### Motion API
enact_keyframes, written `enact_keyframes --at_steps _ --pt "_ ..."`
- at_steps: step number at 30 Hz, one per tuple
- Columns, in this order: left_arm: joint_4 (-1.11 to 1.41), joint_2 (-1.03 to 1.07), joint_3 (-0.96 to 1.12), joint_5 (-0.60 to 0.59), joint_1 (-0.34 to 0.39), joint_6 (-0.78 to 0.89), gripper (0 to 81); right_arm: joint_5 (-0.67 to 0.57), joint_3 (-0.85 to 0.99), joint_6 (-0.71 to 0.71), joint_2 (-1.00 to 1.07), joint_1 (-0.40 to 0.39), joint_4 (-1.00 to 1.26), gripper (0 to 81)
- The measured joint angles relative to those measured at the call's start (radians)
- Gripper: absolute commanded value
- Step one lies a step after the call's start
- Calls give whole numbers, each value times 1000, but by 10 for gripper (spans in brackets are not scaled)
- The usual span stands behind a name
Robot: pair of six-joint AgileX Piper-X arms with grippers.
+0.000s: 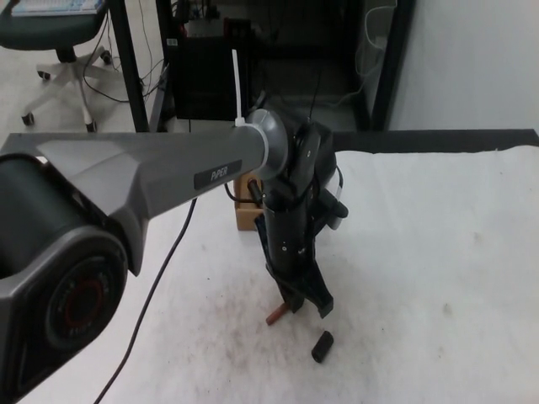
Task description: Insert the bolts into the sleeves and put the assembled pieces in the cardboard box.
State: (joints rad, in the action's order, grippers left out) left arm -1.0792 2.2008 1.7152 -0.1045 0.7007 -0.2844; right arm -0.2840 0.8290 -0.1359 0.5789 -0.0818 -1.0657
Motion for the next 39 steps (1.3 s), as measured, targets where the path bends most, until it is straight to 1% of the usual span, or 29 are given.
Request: enact_keyframes --at_steps 2,3,4,11,14,18,20,21,24,25,26,27,29,31,32,33,34,35,36,37,38,39 --pt "0 0 0 -3 0 0 114 0 0 0 0 0 0 8" --pt "0 0 0 -3 0 0 79 0 0 0 0 0 0 8" --pt "0 0 0 -3 0 0 0 0 0 0 0 0 0 8" --pt "-2 0 0 -7 -2 35 1 0 0 7 0 0 0 8" --pt "-35 -2 10 -6 -8 49 1 -24 0 7 3 0 0 8" --pt "-75 -34 14 -9 -25 76 1 -74 0 7 42 -20 0 8" --pt "-75 -119 12 -14 -66 106 1 -93 0 7 81 -41 0 8" --pt "-58 -201 5 -27 -97 118 1 -98 0 7 107 -54 3 8" --pt "-9 -364 -25 -53 -150 129 1 -105 0 9 190 -103 29 8" --pt "10 -421 -42 -62 -170 134 1 -105 0 8 190 -107 31 8" --pt "30 -477 -66 -72 -189 139 1 -105 0 8 220 -128 48 8" --pt "47 -525 -91 -78 -208 142 1 -105 0 8 276 -179 96 8" --pt "84 -634 -172 -83 -244 147 1 -105 0 -7 337 -241 144 3" --pt "115 -728 -282 -94 -276 152 1 -107 0 -49 405 -309 197 55" --pt "131 -779 -350 -104 -294 157 1 -107 0 -67 440 -338 220 101" --pt "131 -787 -350 -106 -297 157 1 -107 0 -88 474 -369 246 158" --pt "134 -862 -404 -113 -324 165 1 -107 0 -92 474 -375 250 224" --pt "141 -870 -473 -129 -328 176 1 -107 0 -113 510 -400 270 298" --pt "144 -908 -486 -133 -341 179 1 -109 0 -134 573 -450 296 371" --pt "158 -952 -547 -154 -354 192 1 -109 0 -160 607 -476 320 419" --pt "171 -994 -620 -183 -364 210 1 -109 0 -181 638 -497 346 454" --pt "178 -1038 -674 -212 -372 224 1 -109 0 -193 662 -514 371 461"
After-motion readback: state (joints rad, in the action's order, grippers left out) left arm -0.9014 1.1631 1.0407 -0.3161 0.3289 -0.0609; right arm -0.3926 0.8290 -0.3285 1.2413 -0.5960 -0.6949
